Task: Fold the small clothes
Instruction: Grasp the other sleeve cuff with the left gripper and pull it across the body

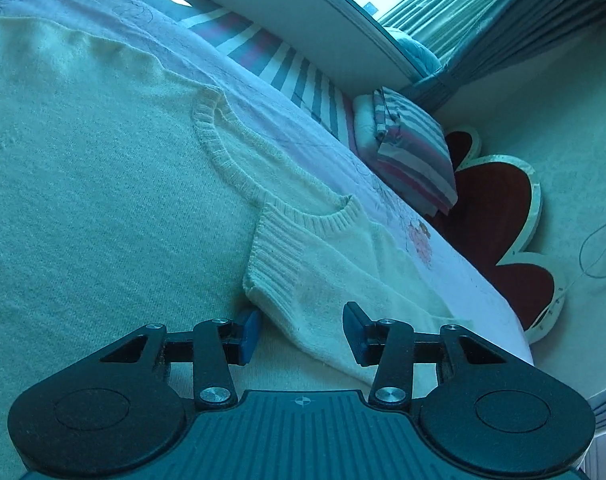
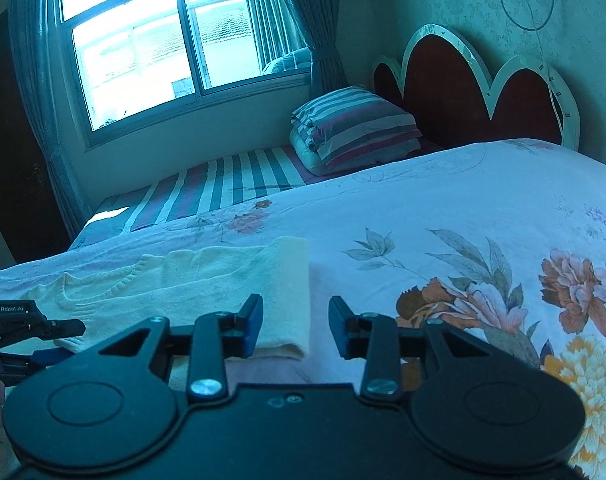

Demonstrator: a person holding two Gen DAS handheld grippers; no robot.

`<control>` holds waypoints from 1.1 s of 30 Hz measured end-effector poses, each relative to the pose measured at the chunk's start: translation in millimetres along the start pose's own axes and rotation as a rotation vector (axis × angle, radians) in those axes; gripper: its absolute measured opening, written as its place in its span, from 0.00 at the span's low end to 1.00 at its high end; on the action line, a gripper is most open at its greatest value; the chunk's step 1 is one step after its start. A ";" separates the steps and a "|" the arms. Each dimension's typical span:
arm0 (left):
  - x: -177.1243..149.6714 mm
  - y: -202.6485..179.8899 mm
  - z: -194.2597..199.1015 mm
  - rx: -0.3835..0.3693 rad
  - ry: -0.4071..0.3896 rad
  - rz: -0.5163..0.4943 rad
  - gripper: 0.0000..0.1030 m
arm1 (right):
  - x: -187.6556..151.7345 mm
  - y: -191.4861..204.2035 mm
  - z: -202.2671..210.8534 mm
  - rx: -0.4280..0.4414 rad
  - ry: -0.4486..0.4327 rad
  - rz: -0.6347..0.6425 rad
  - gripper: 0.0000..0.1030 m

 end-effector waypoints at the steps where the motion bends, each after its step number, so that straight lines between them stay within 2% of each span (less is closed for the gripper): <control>1: 2.3 -1.4 -3.8 -0.001 -0.006 -0.009 0.39 | -0.8 -2.0 -0.4 -0.002 0.003 -0.004 0.36; 2: 2.2 -2.1 -7.9 0.006 -0.007 -0.021 0.20 | -1.4 -3.9 -0.9 -0.003 0.007 -0.009 0.36; 3: 0.9 -1.3 -11.5 0.014 0.002 -0.030 0.06 | -1.9 -6.4 -1.9 -0.005 0.011 -0.014 0.36; 4: -0.7 0.6 -15.9 0.022 0.020 -0.036 0.02 | -2.0 -7.5 -2.1 -0.006 0.013 -0.015 0.36; 7: 4.3 -4.0 -9.5 0.015 -0.005 -0.077 0.02 | -1.5 -10.3 -2.6 -0.008 0.015 -0.013 0.36; 13: 36.6 -7.4 22.8 0.003 -0.065 -0.140 0.02 | -2.0 -6.8 -6.9 -0.008 0.019 -0.023 0.36; 22: 73.5 48.2 50.7 0.046 -0.111 -0.132 0.02 | -9.9 8.5 -16.7 -0.008 0.036 -0.010 0.36; 33: 86.0 95.7 60.8 0.081 -0.122 -0.111 0.02 | -18.5 32.5 -38.1 -0.006 0.058 0.010 0.36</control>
Point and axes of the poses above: each gripper's, at about its wrist camera, not at the fingertips, and z roughly against the way its jaws point, y to its left, x to its top, the point moved 10 cm from there along -z, roughly the way its jaws point, and after that the axes turned 5 degrees about x, right-handed, at the moved point
